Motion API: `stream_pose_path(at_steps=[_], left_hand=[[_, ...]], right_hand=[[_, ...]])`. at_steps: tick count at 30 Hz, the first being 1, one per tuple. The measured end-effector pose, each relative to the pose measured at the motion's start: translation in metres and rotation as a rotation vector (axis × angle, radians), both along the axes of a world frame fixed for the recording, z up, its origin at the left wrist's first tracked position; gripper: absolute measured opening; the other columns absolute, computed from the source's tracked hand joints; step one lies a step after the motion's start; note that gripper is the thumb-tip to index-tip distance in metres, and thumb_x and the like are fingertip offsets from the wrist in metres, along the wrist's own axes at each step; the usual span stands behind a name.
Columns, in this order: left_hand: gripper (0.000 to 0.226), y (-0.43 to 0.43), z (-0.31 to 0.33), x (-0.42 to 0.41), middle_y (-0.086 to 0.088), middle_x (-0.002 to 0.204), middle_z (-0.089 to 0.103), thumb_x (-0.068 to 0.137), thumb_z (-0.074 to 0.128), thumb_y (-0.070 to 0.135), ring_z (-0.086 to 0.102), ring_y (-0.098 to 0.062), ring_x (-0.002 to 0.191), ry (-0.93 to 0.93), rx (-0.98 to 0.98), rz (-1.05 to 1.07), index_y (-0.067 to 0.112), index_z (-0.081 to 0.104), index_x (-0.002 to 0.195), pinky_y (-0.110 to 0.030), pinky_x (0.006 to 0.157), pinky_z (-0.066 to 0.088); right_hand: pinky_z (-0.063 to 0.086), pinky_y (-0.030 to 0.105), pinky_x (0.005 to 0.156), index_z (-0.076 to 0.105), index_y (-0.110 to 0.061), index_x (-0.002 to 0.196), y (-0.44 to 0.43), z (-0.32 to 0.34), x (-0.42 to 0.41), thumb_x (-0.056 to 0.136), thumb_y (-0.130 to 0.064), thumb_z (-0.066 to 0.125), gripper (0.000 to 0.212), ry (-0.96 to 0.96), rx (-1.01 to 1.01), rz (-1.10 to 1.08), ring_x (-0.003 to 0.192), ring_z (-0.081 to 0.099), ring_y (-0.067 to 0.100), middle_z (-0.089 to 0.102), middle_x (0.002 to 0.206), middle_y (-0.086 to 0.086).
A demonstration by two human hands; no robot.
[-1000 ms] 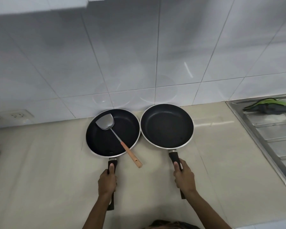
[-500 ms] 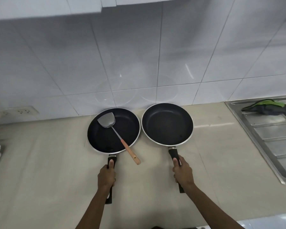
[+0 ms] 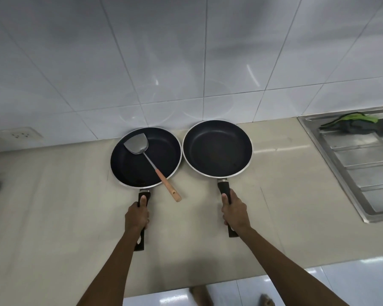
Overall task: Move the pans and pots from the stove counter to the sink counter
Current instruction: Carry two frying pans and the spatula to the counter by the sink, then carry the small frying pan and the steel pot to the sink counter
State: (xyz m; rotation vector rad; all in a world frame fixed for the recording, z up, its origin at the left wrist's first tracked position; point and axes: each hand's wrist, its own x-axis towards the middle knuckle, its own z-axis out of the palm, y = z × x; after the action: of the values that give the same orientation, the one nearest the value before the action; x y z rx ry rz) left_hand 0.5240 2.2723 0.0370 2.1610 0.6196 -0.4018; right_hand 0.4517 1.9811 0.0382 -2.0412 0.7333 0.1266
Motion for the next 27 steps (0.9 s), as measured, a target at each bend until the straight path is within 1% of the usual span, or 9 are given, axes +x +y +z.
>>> stream_pose_path(at_steps=[5, 9, 11, 13, 16, 19, 21, 24, 27], left_hand=[[0.057, -0.002, 0.004, -0.009, -0.016, 0.085, 0.071, 0.102, 0.038, 0.054, 0.069, -0.033, 0.077, -0.001, 0.116, -0.069, 0.002, 0.061, 0.1, -0.048, 0.08, 0.059], [0.055, -0.011, 0.007, -0.035, -0.021, 0.103, 0.068, 0.098, 0.046, 0.055, 0.067, -0.039, 0.092, 0.065, 0.232, -0.066, 0.004, 0.052, 0.117, -0.052, 0.087, 0.055], [0.053, -0.015, 0.01, -0.057, -0.021, 0.107, 0.066, 0.098, 0.047, 0.053, 0.064, -0.042, 0.096, 0.084, 0.316, -0.043, 0.005, 0.051, 0.121, -0.051, 0.087, 0.054], [0.052, -0.019, 0.014, -0.082, -0.022, 0.108, 0.064, 0.099, 0.047, 0.052, 0.063, -0.043, 0.098, 0.088, 0.367, -0.02, 0.005, 0.051, 0.122, -0.05, 0.087, 0.052], [0.051, -0.027, 0.018, -0.123, -0.025, 0.111, 0.064, 0.099, 0.048, 0.052, 0.062, -0.045, 0.101, 0.075, 0.402, 0.038, 0.006, 0.05, 0.119, -0.051, 0.089, 0.05], [0.056, -0.05, 0.02, -0.168, -0.027, 0.12, 0.063, 0.098, 0.045, 0.056, 0.061, -0.046, 0.108, 0.072, 0.416, 0.087, 0.006, 0.048, 0.122, -0.05, 0.09, 0.046], [0.058, -0.079, 0.019, -0.199, -0.024, 0.122, 0.063, 0.098, 0.042, 0.059, 0.062, -0.043, 0.11, 0.074, 0.433, 0.044, 0.007, 0.048, 0.124, -0.048, 0.09, 0.046], [0.056, -0.143, 0.018, -0.24, -0.016, 0.121, 0.067, 0.098, 0.044, 0.058, 0.065, -0.037, 0.11, -0.036, 0.482, -0.107, 0.01, 0.053, 0.127, -0.045, 0.089, 0.05], [0.055, -0.225, 0.014, -0.281, -0.009, 0.124, 0.069, 0.097, 0.05, 0.054, 0.066, -0.03, 0.111, -0.204, 0.583, -0.384, 0.011, 0.059, 0.131, -0.042, 0.09, 0.052]], right_hand=[[0.052, 0.028, 0.042, 0.05, -0.01, 0.123, -0.004, 0.007, -0.001, 0.109, -0.034, 0.041, 0.03, 0.014, 0.092, 0.046, 0.046, 0.057, 0.019, 0.066, 0.076, 0.013], [0.057, 0.03, 0.051, 0.045, -0.011, 0.132, -0.014, 0.015, -0.007, 0.108, -0.028, 0.046, 0.03, 0.067, 0.159, 0.125, 0.054, 0.064, 0.021, 0.071, 0.091, 0.019], [0.063, 0.039, 0.067, 0.043, -0.01, 0.14, -0.02, 0.018, -0.016, 0.107, -0.027, 0.049, 0.037, 0.061, 0.144, 0.177, 0.072, 0.072, 0.031, 0.072, 0.104, 0.023], [0.059, 0.049, 0.09, 0.039, -0.009, 0.148, -0.029, 0.019, -0.031, 0.106, -0.028, 0.051, 0.047, 0.053, 0.079, 0.248, 0.101, 0.071, 0.041, 0.07, 0.118, 0.025], [0.056, 0.051, 0.096, 0.038, -0.008, 0.152, -0.041, 0.019, -0.058, 0.106, -0.028, 0.051, 0.052, 0.027, 0.043, 0.354, 0.109, 0.069, 0.042, 0.073, 0.116, 0.025], [0.055, 0.041, 0.09, 0.042, -0.009, 0.152, -0.06, 0.02, -0.09, 0.107, -0.031, 0.046, 0.05, -0.032, -0.101, 0.517, 0.107, 0.068, 0.037, 0.074, 0.113, 0.021], [0.052, 0.04, 0.094, 0.041, -0.011, 0.154, -0.077, 0.018, -0.112, 0.108, -0.032, 0.043, 0.05, -0.067, -0.227, 0.634, 0.115, 0.064, 0.035, 0.069, 0.126, 0.018], [0.048, 0.041, 0.099, 0.039, -0.015, 0.156, -0.108, 0.014, -0.147, 0.108, -0.035, 0.039, 0.052, -0.111, -0.449, 0.82, 0.122, 0.059, 0.032, 0.061, 0.139, 0.013], [0.052, 0.043, 0.1, 0.056, -0.013, 0.146, -0.155, 0.009, -0.188, 0.102, -0.035, 0.055, 0.05, -0.238, -0.638, 0.908, 0.121, 0.065, 0.033, 0.068, 0.135, 0.01]])
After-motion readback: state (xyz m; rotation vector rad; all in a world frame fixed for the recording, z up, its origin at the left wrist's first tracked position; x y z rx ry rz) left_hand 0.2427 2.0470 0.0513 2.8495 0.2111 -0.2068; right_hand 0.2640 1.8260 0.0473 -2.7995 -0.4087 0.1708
